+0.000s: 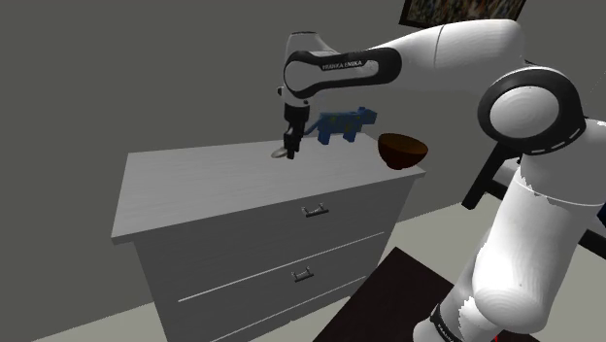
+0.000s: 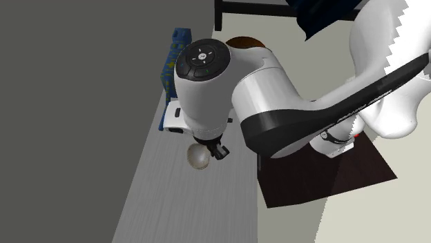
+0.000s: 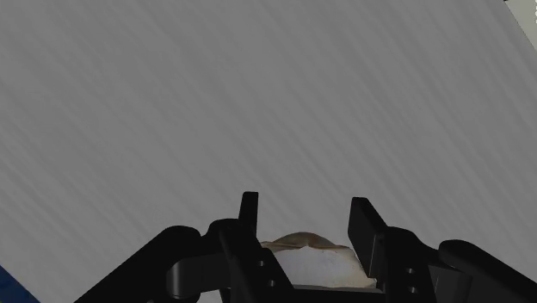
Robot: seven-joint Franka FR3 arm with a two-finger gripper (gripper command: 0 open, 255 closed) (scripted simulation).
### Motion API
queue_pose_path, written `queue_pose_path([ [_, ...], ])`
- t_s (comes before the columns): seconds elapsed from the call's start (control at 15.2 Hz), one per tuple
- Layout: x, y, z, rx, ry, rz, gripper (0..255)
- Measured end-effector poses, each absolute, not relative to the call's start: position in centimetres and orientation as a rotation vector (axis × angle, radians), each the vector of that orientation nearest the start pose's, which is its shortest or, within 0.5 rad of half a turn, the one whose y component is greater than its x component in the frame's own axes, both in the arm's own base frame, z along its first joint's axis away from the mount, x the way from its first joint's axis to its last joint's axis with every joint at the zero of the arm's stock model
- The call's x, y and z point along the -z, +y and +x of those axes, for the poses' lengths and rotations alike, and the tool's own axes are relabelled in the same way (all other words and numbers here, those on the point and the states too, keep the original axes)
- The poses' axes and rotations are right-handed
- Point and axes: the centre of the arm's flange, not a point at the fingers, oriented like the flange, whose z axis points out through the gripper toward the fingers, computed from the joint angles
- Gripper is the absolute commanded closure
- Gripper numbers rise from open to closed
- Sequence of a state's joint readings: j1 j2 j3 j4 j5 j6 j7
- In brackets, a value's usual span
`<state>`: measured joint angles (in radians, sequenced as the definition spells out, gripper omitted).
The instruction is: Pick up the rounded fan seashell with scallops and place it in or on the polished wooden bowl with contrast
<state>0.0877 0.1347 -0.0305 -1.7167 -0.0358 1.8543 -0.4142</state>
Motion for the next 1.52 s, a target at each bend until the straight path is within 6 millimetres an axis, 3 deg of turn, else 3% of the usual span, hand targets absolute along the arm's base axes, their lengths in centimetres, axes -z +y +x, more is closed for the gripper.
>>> queue_pose_path([
  [1.52,-61.6,2.6,60.0,-0.006,-0.759,-3.088,255],
])
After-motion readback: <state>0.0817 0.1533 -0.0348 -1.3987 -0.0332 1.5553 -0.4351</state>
